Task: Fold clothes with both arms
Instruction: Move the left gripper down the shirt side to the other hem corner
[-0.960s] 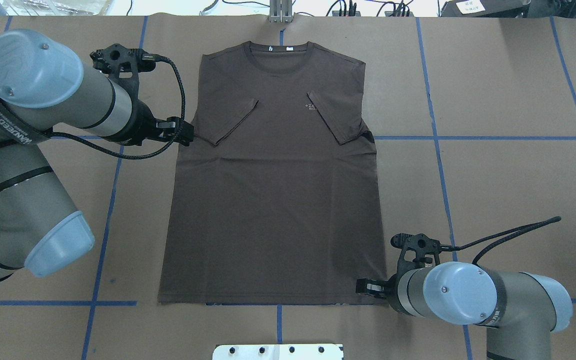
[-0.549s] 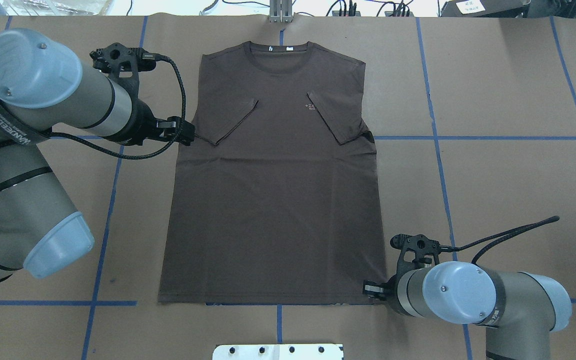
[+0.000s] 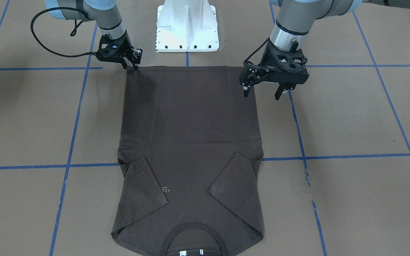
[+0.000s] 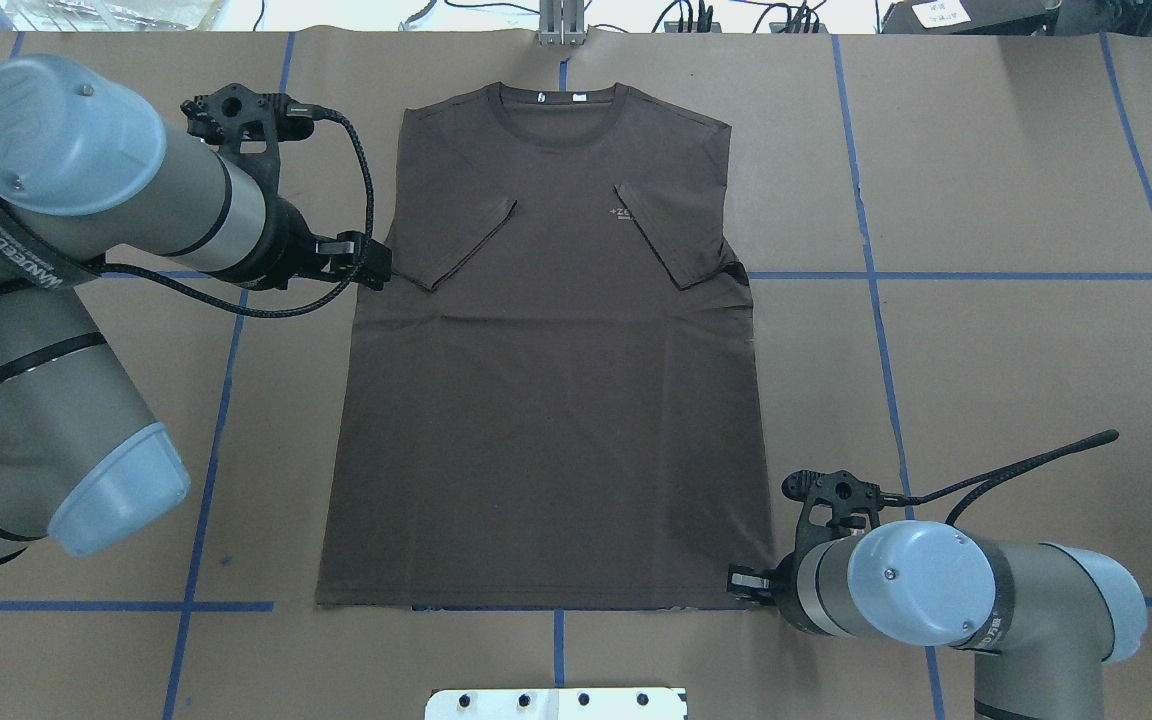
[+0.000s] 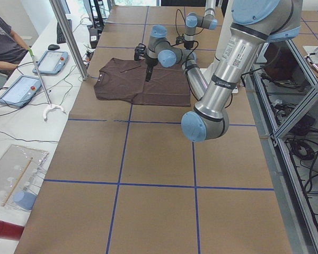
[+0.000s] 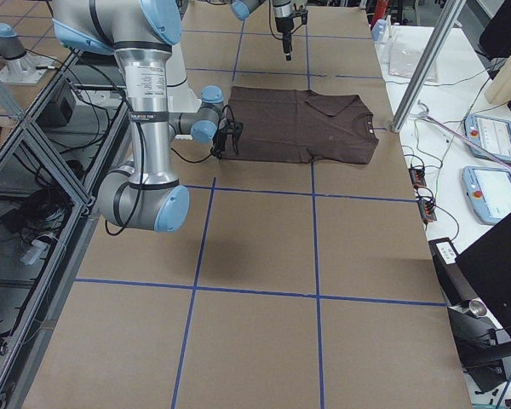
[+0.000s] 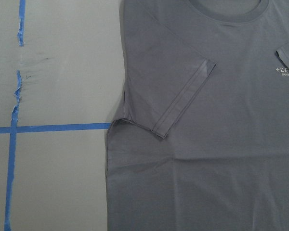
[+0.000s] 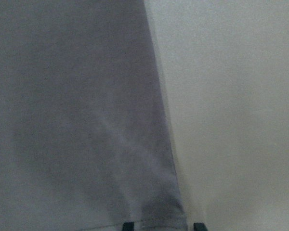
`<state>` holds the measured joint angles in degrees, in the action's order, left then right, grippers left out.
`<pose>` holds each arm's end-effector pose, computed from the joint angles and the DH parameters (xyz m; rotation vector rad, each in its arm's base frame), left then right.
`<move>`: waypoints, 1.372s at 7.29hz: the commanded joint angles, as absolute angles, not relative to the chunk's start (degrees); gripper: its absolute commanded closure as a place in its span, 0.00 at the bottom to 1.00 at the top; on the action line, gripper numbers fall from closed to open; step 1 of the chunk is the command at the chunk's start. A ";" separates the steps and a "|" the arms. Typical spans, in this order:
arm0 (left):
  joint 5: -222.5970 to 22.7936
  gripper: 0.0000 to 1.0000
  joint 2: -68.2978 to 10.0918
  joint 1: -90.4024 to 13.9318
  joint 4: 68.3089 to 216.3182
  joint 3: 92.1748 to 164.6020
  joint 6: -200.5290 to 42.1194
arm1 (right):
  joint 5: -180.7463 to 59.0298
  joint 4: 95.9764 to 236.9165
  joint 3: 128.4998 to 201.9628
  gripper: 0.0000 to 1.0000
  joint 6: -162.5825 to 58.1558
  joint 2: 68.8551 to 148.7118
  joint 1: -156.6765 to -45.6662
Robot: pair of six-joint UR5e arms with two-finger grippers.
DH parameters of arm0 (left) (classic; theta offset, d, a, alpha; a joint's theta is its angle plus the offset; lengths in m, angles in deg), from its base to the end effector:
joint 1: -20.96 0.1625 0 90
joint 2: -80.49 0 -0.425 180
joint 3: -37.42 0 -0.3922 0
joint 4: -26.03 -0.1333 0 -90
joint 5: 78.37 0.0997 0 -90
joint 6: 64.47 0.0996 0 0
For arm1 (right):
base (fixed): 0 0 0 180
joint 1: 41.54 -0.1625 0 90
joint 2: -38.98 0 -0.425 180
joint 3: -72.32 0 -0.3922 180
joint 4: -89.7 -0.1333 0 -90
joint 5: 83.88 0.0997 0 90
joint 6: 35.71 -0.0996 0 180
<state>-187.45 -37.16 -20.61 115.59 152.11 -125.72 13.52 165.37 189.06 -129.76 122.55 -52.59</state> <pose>0.3614 -0.4552 0.2081 0.2631 0.9111 -0.0559 -0.4834 -0.2172 0.3635 -0.0710 -0.8350 0.1944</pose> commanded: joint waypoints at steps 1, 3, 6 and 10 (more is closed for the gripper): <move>-187.44 0.00 -37.28 -20.61 115.59 152.12 -125.82 | 13.50 165.37 188.87 0.25 -129.76 122.74 -52.61; -187.44 0.00 -37.28 -20.61 115.51 152.20 -125.82 | 13.50 165.46 188.52 0.25 -129.76 122.74 -52.53; -187.44 0.00 -37.28 -20.61 115.51 152.20 -125.91 | 13.42 165.55 188.34 0.41 -129.76 122.65 -52.53; -187.44 0.00 -37.19 -20.61 115.51 152.64 -125.91 | 13.33 166.08 188.43 1.00 -129.84 122.56 -52.53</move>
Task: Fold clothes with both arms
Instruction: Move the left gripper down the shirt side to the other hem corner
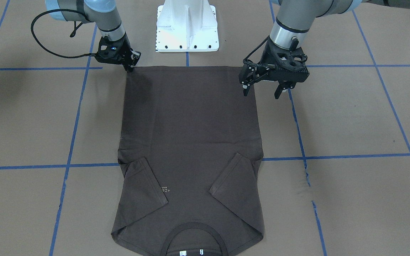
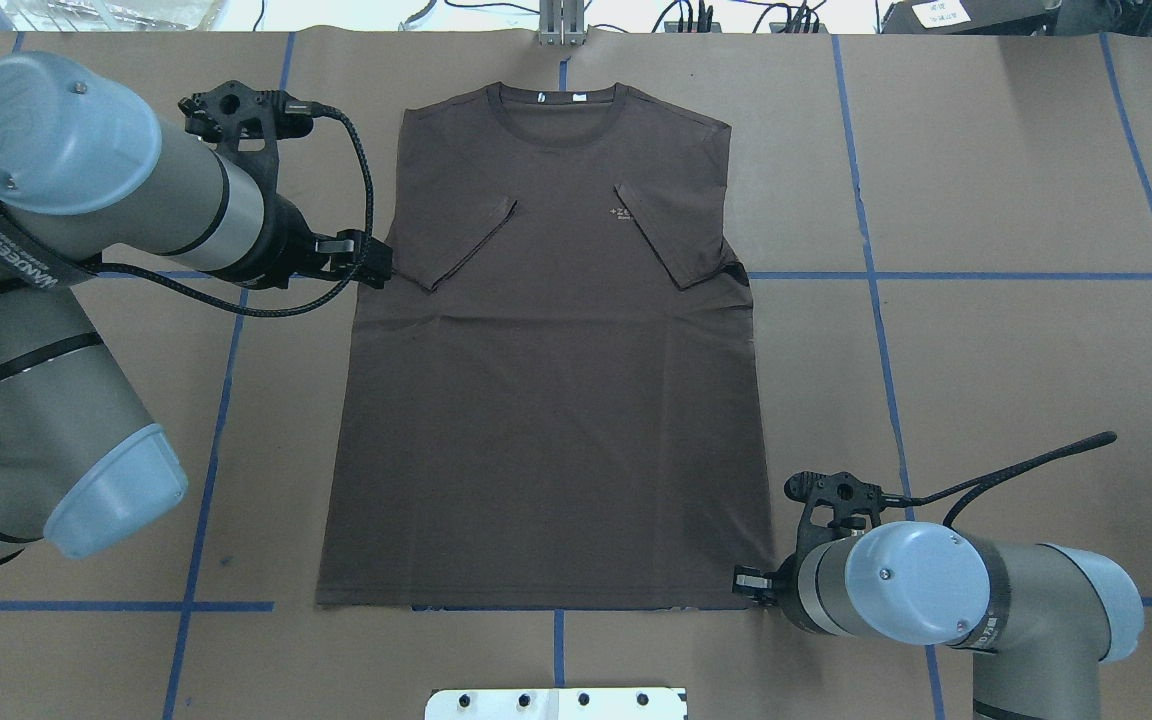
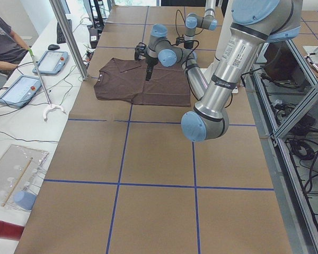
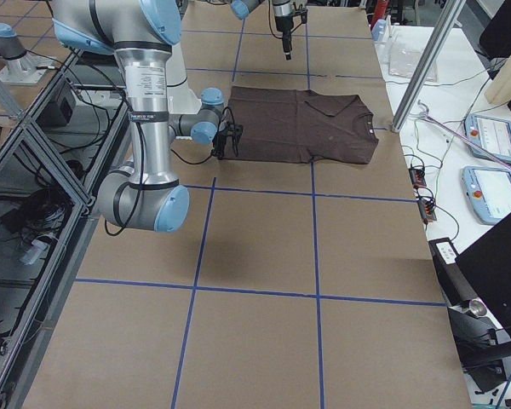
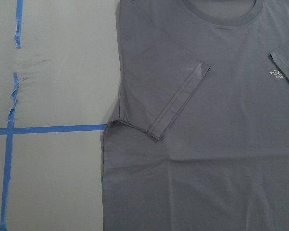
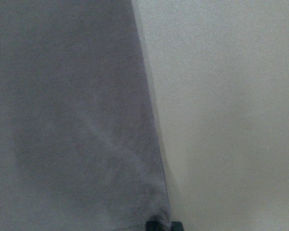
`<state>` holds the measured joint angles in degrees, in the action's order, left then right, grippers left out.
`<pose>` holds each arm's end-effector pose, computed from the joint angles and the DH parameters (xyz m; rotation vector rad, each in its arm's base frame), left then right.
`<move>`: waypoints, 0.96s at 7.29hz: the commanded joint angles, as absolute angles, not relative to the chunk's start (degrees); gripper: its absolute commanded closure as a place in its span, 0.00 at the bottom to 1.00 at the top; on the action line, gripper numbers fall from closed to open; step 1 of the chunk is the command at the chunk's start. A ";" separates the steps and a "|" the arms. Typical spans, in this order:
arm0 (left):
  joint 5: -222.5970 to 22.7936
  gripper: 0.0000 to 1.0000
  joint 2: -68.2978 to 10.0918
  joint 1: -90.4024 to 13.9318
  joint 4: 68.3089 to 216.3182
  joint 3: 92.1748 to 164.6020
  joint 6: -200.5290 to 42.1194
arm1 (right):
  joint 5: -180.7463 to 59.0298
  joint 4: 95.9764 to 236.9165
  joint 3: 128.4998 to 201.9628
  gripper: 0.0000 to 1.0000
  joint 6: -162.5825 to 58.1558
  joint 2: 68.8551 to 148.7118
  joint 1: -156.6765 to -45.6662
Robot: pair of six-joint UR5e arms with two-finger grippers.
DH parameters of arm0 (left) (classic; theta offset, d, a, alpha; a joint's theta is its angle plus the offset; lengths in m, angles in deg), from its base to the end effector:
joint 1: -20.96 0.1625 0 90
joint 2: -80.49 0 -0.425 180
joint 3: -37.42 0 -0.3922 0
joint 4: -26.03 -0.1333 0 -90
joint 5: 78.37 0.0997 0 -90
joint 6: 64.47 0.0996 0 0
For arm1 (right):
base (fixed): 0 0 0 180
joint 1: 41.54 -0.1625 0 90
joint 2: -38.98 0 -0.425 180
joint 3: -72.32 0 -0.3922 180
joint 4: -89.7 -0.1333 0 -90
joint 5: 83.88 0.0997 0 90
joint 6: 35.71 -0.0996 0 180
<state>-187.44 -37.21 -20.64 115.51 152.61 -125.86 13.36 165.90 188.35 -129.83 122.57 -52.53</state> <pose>0.3591 -0.4535 0.2045 0.2674 0.9177 -0.0571 -0.4862 -0.2174 0.3708 -0.0710 -0.8130 0.1980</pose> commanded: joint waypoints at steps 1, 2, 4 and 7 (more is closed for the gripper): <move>-187.44 0.00 -37.19 -20.61 115.51 152.64 -125.82 | 13.33 166.08 188.43 1.00 -129.84 122.56 -52.53; -187.44 0.00 -37.28 -20.61 115.51 152.64 -125.91 | 13.24 166.08 188.60 1.00 -129.84 122.56 -52.61; -187.61 0.00 -36.50 -20.70 115.42 152.73 -128.69 | 13.24 165.99 189.04 1.00 -129.84 122.47 -52.70; -186.22 0.00 -26.61 -12.65 116.12 161.39 -145.83 | 14.64 165.73 193.34 1.00 -129.41 122.65 -54.19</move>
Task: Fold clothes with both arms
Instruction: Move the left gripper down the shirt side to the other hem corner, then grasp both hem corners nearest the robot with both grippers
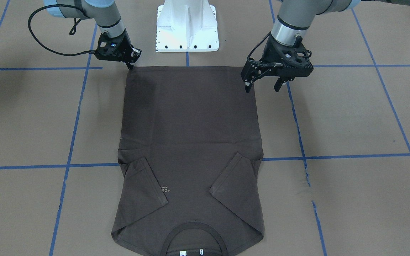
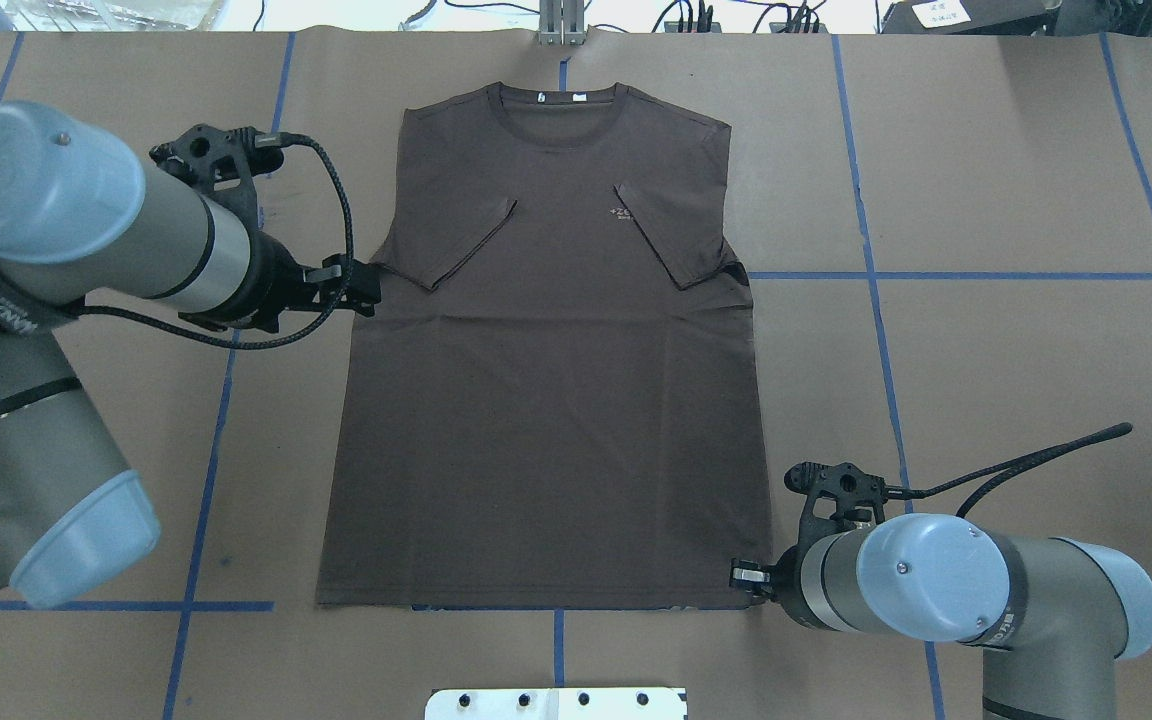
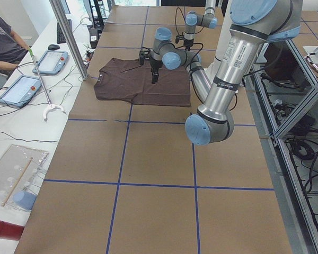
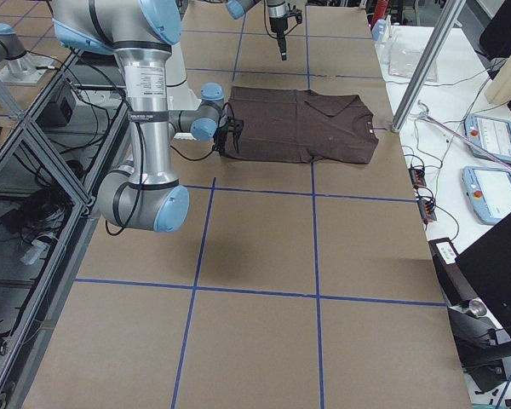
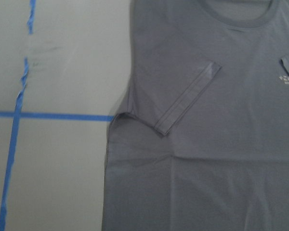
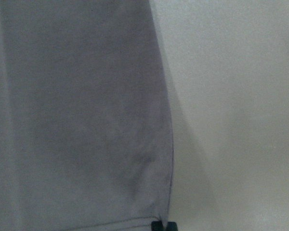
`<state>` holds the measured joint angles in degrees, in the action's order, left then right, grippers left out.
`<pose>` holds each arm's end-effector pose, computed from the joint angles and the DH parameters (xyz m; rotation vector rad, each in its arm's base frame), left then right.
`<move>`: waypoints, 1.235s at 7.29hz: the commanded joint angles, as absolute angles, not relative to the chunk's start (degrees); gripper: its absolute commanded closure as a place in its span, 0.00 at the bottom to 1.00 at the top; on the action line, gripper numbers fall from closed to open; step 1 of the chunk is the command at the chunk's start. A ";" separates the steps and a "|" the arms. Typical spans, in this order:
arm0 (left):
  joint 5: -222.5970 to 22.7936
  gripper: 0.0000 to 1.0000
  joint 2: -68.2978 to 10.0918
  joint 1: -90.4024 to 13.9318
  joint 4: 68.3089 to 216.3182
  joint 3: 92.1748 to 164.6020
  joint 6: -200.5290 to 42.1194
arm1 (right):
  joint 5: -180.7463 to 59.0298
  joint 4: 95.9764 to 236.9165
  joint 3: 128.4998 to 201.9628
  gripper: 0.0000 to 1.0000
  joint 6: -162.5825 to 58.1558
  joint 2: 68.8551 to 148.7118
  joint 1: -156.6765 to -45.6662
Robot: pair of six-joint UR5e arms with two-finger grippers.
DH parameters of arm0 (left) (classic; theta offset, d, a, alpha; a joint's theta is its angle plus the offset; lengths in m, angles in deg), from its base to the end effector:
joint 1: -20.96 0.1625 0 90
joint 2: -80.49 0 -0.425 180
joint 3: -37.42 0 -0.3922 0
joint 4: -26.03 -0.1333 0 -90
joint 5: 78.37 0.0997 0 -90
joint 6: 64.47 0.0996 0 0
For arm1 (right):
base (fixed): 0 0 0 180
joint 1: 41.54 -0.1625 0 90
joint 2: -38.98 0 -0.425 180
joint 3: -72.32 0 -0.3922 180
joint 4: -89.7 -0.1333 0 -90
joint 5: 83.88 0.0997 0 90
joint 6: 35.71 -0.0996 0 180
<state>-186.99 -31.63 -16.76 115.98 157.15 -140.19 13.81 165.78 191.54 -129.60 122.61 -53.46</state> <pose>0.3636 -0.4095 0.2278 0.1211 0.9392 -0.2313 -0.4702 -0.2219 0.3449 -0.0651 -0.8709 0.2002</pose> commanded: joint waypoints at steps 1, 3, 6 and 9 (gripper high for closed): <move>-183.25 0.00 -23.34 -8.26 116.12 164.65 -149.69 | 15.52 165.55 193.52 1.00 -129.23 122.65 -54.89; -175.01 0.04 -19.89 2.71 116.12 165.56 -164.59 | 15.52 165.37 193.70 1.00 -129.05 122.21 -55.68; -168.29 0.04 -19.17 12.52 118.56 160.33 -174.95 | 15.52 165.37 193.70 1.00 -128.96 122.03 -56.13; -168.11 0.04 -19.00 12.52 123.59 155.81 -174.25 | 15.52 165.37 193.79 1.00 -128.96 121.95 -56.22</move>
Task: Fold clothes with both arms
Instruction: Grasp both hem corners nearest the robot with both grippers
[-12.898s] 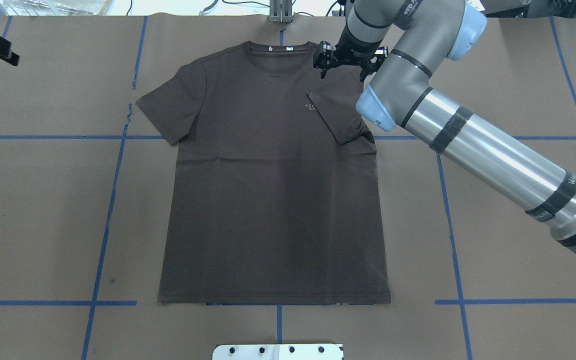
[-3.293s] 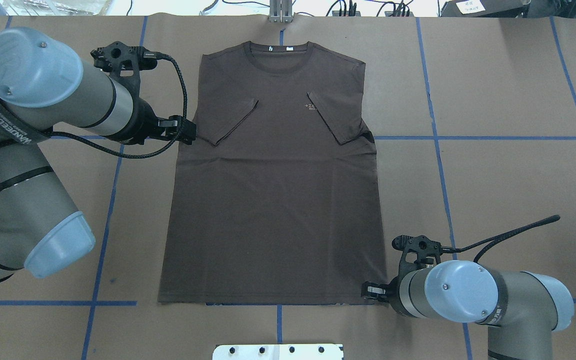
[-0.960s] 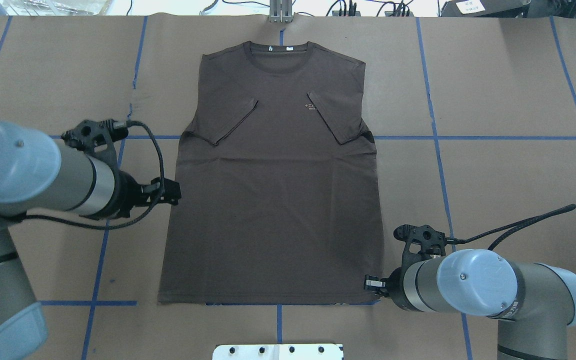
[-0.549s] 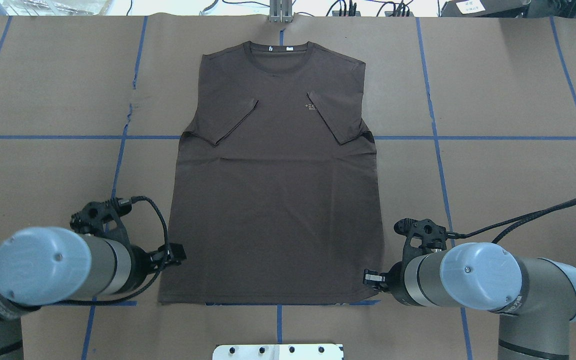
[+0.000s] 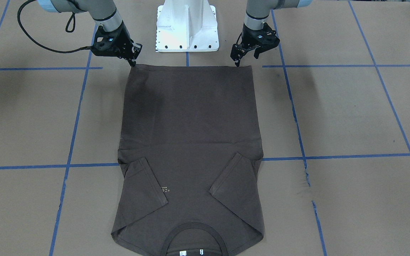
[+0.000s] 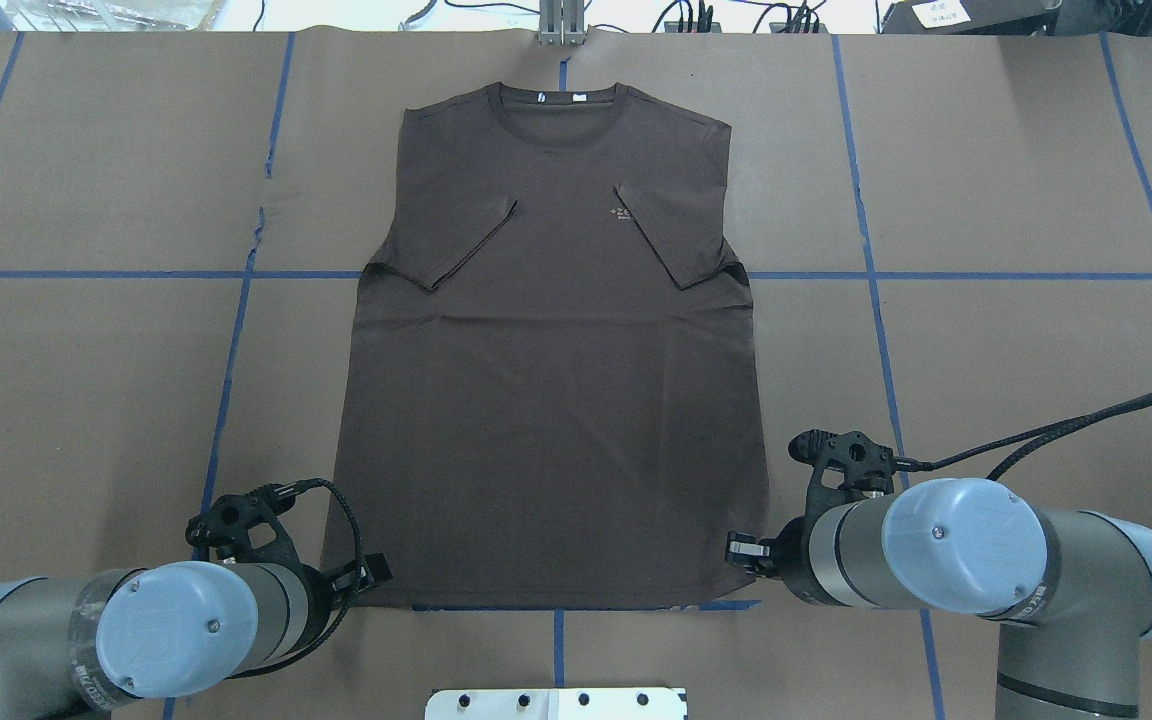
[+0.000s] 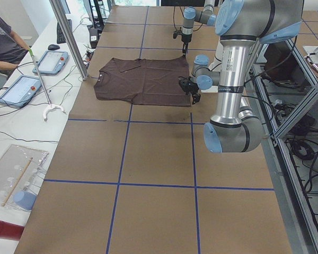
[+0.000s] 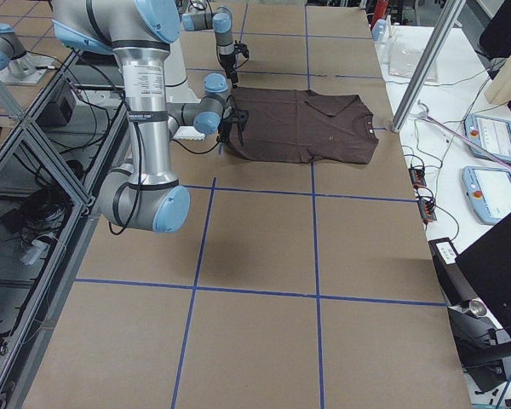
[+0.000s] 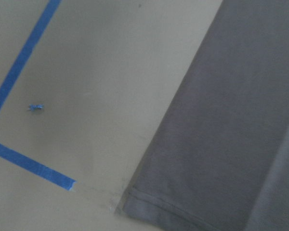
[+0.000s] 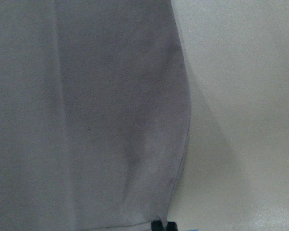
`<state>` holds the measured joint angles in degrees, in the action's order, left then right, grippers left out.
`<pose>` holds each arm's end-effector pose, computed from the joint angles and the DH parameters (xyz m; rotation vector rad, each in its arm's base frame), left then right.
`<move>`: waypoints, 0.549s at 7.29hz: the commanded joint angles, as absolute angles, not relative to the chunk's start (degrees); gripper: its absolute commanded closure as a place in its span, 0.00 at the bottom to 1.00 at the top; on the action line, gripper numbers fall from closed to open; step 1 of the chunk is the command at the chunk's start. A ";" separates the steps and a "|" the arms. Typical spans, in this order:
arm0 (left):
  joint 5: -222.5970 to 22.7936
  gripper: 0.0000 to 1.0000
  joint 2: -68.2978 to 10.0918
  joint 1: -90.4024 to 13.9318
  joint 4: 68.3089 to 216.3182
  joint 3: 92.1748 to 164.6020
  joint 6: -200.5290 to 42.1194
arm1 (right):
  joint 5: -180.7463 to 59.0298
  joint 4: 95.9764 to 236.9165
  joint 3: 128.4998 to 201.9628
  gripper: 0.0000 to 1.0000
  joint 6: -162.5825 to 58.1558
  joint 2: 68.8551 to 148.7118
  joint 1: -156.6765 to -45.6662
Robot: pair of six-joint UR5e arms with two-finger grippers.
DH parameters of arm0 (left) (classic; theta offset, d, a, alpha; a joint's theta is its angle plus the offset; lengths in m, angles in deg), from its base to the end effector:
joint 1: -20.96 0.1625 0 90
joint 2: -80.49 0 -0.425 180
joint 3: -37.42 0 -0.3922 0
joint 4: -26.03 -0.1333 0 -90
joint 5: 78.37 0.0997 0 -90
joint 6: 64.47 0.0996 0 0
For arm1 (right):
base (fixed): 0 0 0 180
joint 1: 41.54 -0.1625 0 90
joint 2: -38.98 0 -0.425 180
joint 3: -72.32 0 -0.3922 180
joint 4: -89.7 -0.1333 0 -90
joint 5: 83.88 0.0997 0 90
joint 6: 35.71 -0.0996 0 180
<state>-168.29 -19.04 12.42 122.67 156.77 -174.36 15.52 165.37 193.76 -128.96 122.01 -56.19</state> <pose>0.4911 -0.2087 0.3341 -0.0780 0.7985 -0.4702 -0.4517 -0.2390 0.3208 -0.0604 -0.9306 0.2140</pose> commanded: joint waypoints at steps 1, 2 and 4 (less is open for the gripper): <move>-168.10 0.04 -18.65 12.52 123.59 155.63 -174.42 | 15.52 165.37 193.79 1.00 -128.96 121.94 -56.22; -168.10 0.04 -18.74 12.61 123.77 154.50 -174.60 | 15.52 165.37 193.79 1.00 -128.96 121.94 -56.22; -168.10 0.07 -18.74 12.61 124.47 153.96 -174.51 | 15.52 165.37 193.79 1.00 -128.96 122.03 -56.22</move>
